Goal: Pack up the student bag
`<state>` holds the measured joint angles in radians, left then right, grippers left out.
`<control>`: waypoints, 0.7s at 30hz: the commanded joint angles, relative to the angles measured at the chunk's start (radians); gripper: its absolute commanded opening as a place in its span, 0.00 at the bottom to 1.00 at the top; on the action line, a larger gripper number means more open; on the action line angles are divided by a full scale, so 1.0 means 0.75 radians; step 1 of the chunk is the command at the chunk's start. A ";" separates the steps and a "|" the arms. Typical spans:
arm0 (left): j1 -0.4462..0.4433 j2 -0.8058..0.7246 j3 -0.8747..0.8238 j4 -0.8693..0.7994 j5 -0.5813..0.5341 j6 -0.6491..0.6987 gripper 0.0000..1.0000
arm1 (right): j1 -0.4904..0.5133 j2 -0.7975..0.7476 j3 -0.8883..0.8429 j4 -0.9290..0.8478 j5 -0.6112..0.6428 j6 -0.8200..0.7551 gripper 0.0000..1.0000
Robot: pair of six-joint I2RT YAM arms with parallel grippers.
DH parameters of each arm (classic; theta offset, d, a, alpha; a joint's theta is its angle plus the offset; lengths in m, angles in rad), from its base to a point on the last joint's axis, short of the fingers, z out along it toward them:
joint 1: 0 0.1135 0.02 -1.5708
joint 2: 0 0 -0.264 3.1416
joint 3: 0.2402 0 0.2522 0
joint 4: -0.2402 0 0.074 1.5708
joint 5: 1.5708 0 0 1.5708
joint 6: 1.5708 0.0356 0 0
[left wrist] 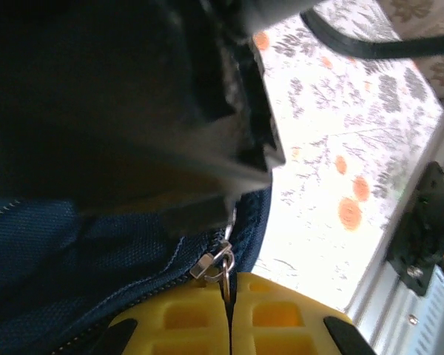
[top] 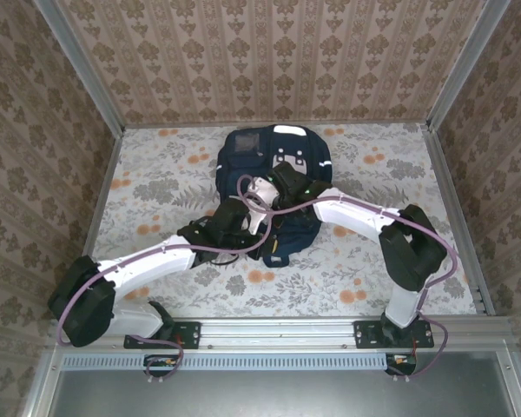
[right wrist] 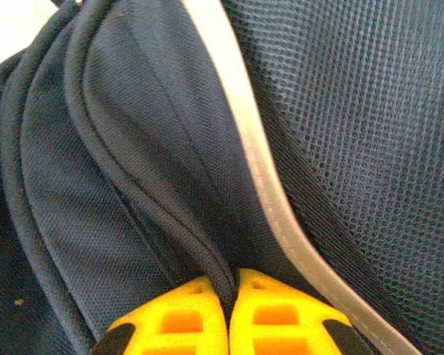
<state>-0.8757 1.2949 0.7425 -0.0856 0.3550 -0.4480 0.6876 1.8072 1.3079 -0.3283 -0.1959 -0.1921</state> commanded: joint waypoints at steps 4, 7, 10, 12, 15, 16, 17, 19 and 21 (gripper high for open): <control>-0.068 -0.254 -0.143 -0.071 -0.038 0.038 0.00 | 0.021 0.118 0.145 0.324 -0.148 0.554 0.00; -0.022 -0.467 -0.239 -0.166 -0.145 -0.005 0.00 | 0.019 0.128 0.104 0.464 -0.180 0.731 0.00; 0.027 -0.695 -0.312 -0.280 -0.249 -0.039 0.00 | 0.019 0.166 0.107 0.570 -0.221 0.920 0.00; 0.069 -0.801 -0.346 -0.320 -0.253 -0.039 0.00 | 0.023 0.212 0.145 0.607 -0.254 1.024 0.00; 0.111 -0.814 -0.352 -0.353 -0.191 -0.025 0.00 | 0.045 0.308 0.271 0.567 -0.292 1.118 0.00; 0.114 -0.792 -0.346 -0.357 -0.177 -0.019 0.00 | 0.059 0.342 0.322 0.539 -0.295 1.130 0.00; 0.115 -0.769 -0.341 -0.350 -0.161 -0.018 0.00 | 0.071 0.372 0.371 0.507 -0.292 1.138 0.00; 0.116 -0.719 -0.334 -0.322 -0.136 -0.021 0.00 | 0.091 0.424 0.451 0.460 -0.291 1.154 0.00; 0.120 -0.673 -0.317 -0.300 -0.121 -0.026 0.00 | 0.108 0.461 0.507 0.438 -0.283 1.175 0.00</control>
<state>-0.7654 0.7696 0.4713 -0.3580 0.0845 -0.4747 0.7559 2.1090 1.5967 -0.0898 -0.4465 0.5903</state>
